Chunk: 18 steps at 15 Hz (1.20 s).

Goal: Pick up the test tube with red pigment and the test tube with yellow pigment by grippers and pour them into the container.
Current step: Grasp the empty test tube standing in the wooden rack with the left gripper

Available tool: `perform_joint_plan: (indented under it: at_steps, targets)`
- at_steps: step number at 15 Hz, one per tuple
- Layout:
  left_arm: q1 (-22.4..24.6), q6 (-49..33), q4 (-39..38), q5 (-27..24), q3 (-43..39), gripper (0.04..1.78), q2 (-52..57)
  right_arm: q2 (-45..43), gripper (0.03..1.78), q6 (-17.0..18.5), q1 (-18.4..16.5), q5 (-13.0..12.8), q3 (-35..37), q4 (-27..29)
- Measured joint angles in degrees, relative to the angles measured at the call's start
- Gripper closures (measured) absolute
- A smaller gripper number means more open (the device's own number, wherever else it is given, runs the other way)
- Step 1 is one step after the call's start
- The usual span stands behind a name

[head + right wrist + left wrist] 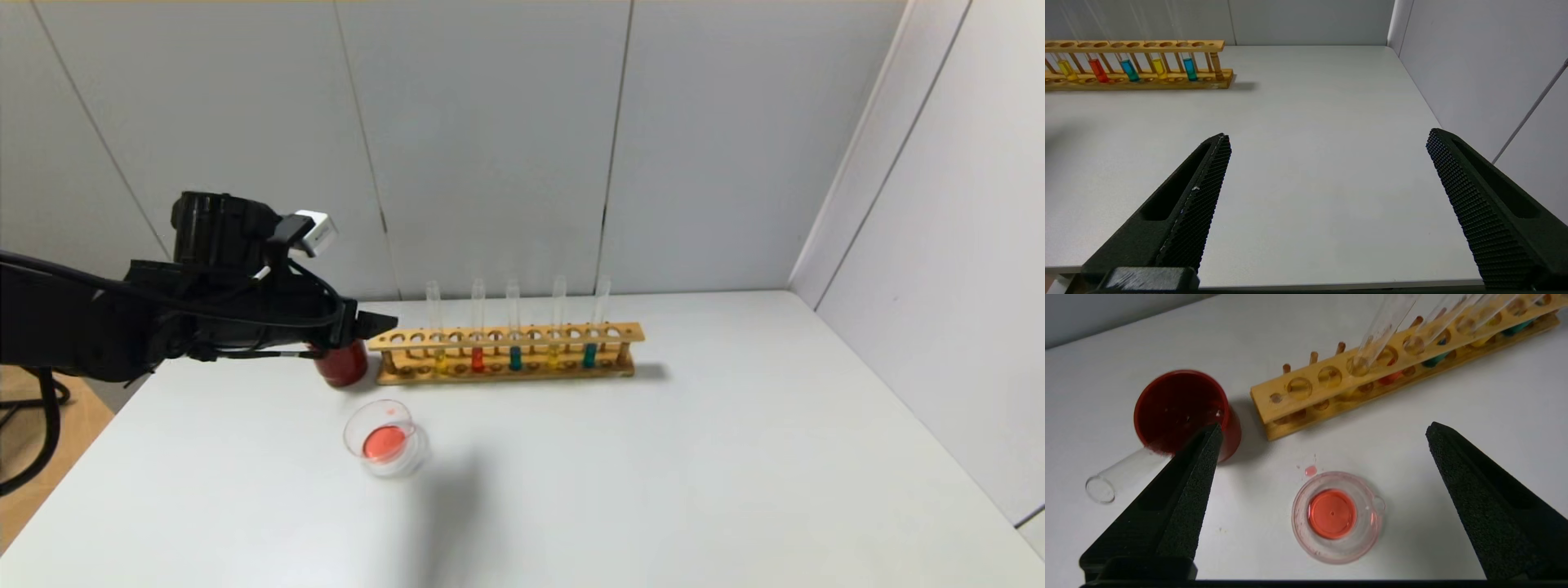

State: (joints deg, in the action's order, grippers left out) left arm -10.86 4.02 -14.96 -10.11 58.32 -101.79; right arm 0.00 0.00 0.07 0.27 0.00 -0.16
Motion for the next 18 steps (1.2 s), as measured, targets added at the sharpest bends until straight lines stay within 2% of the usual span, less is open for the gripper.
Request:
perform_joint_plan:
  at_steps: [6,18]
  targets:
    - [-2.4,1.0,-11.5,0.0,-0.1,0.07,-6.3,0.0,0.06,0.0,0.0,0.0,0.0,0.0]
    - [-4.1,0.9,-13.5,-2.0,4.1,0.07,-12.4,0.0,0.06,0.0,0.0,0.0,0.0,0.0]
